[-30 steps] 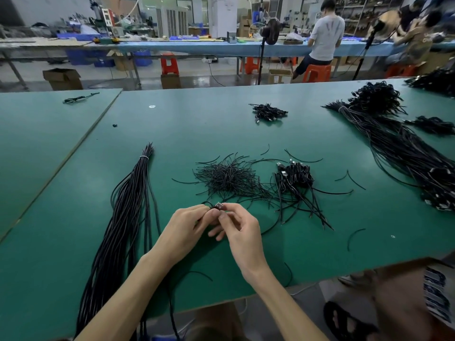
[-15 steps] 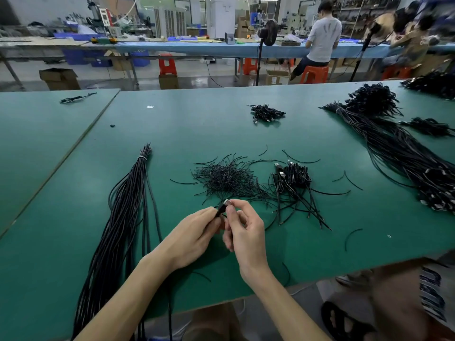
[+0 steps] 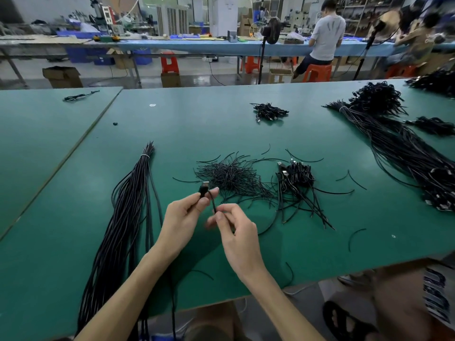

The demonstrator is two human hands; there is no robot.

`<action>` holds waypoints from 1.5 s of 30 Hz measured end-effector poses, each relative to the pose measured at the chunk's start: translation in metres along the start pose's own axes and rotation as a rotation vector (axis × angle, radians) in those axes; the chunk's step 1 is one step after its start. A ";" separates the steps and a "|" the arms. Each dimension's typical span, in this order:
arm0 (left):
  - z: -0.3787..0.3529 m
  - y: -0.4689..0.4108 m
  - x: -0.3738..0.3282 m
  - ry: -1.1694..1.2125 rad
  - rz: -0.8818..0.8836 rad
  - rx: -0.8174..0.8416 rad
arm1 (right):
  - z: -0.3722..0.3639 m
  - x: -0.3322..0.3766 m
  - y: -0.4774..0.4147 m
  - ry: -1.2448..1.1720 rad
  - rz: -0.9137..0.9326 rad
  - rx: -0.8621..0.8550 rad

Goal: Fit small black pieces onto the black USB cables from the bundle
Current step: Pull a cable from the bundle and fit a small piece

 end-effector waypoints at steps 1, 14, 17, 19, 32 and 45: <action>0.002 -0.001 -0.001 0.081 0.013 -0.006 | -0.002 0.000 0.000 0.026 0.018 0.053; -0.004 0.005 -0.008 0.569 0.227 0.473 | -0.009 0.007 0.004 -0.040 0.048 0.143; -0.002 0.004 -0.005 0.611 0.256 0.442 | -0.008 0.006 0.003 -0.037 0.046 0.136; -0.002 0.005 -0.006 0.669 0.275 0.433 | -0.008 0.005 0.003 -0.031 0.025 0.137; 0.031 -0.010 0.008 1.194 0.360 -0.066 | -0.007 -0.001 0.005 0.163 -0.071 0.151; 0.032 -0.012 0.012 1.290 0.371 0.041 | 0.001 -0.005 0.003 0.136 -0.113 0.009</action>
Point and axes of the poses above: each hand's wrist, its own y-axis away from the middle knuckle, its own z-axis out of the back of the hand, x = y × z, the point moved 4 cm from there along -y, towards the middle knuckle, and after that the axes turned 10 degrees about z, right-handed, at the moved point
